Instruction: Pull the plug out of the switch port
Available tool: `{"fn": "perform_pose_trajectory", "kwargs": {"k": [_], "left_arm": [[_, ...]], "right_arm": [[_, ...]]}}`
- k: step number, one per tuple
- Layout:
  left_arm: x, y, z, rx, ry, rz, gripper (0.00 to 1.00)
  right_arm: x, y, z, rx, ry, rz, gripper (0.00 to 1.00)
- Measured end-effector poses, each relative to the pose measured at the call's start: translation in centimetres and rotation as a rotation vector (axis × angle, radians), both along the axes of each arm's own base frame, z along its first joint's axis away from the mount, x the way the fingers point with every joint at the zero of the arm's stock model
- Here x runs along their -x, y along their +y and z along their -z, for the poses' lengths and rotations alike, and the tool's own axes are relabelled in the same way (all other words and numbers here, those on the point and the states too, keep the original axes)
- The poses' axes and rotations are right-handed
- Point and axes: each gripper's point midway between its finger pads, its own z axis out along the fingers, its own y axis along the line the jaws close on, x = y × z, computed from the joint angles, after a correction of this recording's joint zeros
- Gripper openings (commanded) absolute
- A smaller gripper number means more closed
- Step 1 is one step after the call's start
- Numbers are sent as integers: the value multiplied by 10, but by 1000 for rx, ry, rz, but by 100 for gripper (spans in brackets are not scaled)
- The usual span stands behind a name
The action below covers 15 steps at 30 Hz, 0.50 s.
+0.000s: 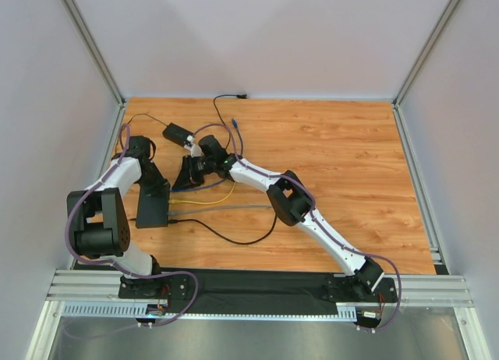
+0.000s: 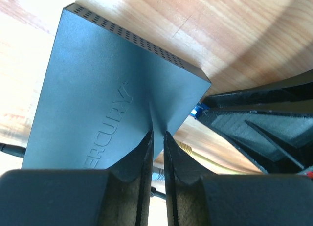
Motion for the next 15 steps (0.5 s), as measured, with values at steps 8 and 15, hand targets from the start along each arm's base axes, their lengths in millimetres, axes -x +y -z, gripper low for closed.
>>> {"fn": "perform_pose_trajectory", "kwargs": {"k": [8,15], "left_arm": [[-20,9,-34,-17,-47,20,22],[-40,7,-58,-16,-113,101,24]], "right_arm": [[1,-6,4,-6,-10,1,2],[0,-8,2,-20,-14,-4,0]]}}
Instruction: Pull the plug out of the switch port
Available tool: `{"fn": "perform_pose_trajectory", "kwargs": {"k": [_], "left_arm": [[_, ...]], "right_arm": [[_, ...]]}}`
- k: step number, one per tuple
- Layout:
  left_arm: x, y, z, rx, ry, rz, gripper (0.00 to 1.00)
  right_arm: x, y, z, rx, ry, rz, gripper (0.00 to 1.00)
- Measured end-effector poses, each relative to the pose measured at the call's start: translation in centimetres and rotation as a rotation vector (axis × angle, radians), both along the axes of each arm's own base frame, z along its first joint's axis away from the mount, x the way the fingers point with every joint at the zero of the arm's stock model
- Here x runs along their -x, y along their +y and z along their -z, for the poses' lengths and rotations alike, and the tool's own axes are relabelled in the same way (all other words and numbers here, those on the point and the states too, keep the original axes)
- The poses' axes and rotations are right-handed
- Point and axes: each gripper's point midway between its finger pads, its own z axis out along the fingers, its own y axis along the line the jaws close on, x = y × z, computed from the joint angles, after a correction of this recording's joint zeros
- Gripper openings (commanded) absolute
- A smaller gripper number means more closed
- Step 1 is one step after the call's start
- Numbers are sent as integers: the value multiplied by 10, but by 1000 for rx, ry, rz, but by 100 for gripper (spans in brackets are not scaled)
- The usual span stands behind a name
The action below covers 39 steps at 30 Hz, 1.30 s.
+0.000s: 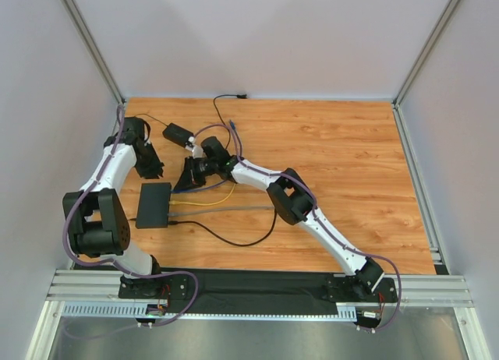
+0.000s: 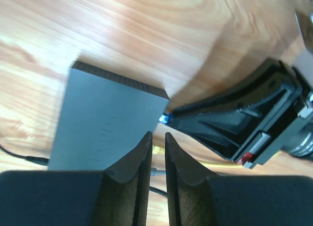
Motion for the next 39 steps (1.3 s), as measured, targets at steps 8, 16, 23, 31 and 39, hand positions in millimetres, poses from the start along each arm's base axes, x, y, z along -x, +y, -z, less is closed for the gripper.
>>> {"fn": "perform_pose_trajectory", "kwargs": {"k": [8,16,23,31,39], "left_arm": [[21,-30,20,-27,80,108,30],[23,-34,22,-112,90,131,29],[21,-30,16,-145,87,121,29],[4,-31,-4,-151,23,136,29],[5,-32,-4,-152,26,182,29]], "right_arm": [[2,-8,-3,-24,22,9,0],[1,-11,-5,-39,45,7,0],[0,-44,-1,66,34,39,0],[-46,-127,-64,156,-168,210,0],[-115,-250,-157,305,-496,587,0]]}}
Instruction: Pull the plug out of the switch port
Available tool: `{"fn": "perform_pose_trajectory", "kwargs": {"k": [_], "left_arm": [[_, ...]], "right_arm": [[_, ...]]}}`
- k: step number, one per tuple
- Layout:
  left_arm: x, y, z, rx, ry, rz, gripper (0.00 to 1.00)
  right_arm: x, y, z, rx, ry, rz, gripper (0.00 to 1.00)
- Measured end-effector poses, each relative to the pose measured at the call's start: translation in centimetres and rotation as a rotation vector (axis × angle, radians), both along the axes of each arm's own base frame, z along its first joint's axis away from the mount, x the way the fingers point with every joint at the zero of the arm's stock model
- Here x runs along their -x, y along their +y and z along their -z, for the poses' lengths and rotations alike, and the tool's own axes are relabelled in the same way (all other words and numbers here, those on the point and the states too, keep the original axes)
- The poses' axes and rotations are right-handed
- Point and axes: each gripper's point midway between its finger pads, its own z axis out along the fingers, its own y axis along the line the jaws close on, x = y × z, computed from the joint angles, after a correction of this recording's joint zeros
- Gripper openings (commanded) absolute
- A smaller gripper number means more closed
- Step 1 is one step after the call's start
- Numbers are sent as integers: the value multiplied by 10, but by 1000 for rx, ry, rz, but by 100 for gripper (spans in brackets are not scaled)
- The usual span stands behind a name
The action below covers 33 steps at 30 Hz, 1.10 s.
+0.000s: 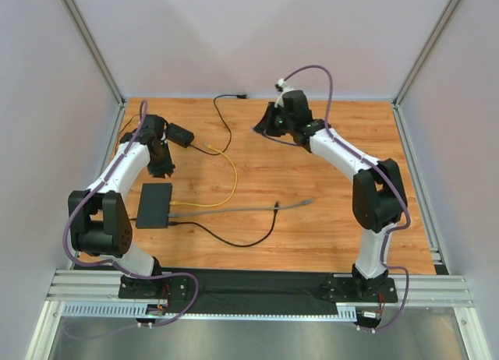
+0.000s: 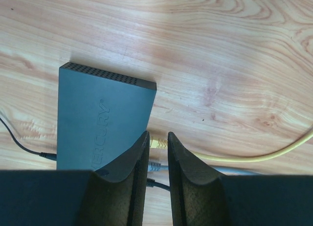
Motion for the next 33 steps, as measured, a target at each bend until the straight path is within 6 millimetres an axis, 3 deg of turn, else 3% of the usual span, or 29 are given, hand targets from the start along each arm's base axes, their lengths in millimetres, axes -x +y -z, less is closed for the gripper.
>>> {"fn": "perform_pose_trajectory", "kwargs": {"k": [2,4,9,11,13,16,19,24,27,30,31,33], "left_arm": [[0,0,0,-4,1,11,30],[1,2,0,-11,5,14,31],[8,13,2,-21,25,-14,31],[16,23,7,9,42,-51,30],[27,42,15,59,59,-125,30],[56,72,31,102,86,-267,31],[78,79,36,106,102,-329,33],[78,87,20,84,36,-377,38],[79,98,17,70,22,-420,43],[79,106,18,83,24,-452,45],[78,109,19,90,23,-459,46],[75,110,23,112,24,-457,47]], "right_arm": [[-25,-39,0,50,-28,124,0],[-45,-84,17,106,-9,246,0],[-62,-190,104,281,192,478,2],[-56,-208,133,334,264,509,8],[-49,-211,156,368,325,503,13],[-52,-201,154,379,325,480,28],[-50,-192,155,384,328,448,41],[-41,-161,150,407,305,356,53],[-32,-111,135,383,261,236,57],[-12,-32,107,288,200,42,58],[-2,5,92,236,169,-50,58],[15,59,71,145,124,-192,59]]}}
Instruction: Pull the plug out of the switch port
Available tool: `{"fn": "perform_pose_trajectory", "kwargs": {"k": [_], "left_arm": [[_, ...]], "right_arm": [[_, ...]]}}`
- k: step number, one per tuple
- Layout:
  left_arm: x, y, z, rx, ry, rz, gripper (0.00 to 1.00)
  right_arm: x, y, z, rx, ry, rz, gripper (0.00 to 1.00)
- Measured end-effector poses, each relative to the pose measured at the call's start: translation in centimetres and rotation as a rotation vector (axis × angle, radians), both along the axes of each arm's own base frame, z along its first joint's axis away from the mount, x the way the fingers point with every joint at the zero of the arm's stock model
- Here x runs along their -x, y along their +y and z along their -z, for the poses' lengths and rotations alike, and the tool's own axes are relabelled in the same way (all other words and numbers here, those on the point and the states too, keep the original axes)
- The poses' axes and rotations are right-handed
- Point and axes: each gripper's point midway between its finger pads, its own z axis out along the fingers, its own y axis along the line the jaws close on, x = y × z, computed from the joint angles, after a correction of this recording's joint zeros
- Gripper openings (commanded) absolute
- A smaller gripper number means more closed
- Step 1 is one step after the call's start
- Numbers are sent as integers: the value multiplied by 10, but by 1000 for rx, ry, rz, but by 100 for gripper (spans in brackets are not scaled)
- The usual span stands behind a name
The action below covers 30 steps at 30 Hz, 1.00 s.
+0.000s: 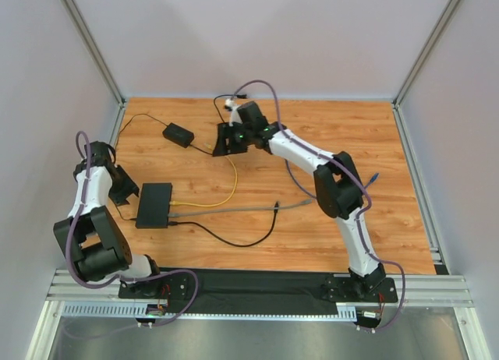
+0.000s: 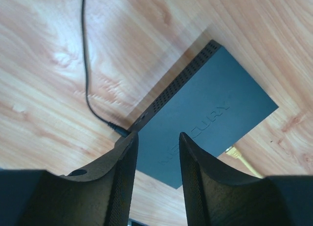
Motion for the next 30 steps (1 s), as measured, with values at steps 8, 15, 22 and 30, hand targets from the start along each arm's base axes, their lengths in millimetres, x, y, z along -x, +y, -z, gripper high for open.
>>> {"fn": "perform_pose_trajectory", "kwargs": {"k": [8,15,22,30], "left_arm": [[-24,-9,10,96,-31,98,50],[-36,-10,27,151,-14,126,50],[-36,-15,39,195,10,137,49],[-45,-22,37,233,-36,158,49]], "right_arm": [[91,135,13,-252,141,-431,59],[109,144,60,-296,328,-456,56],[105,162,63,-352,367,-460,53],[123,171,60,-367,422,-492,47]]}}
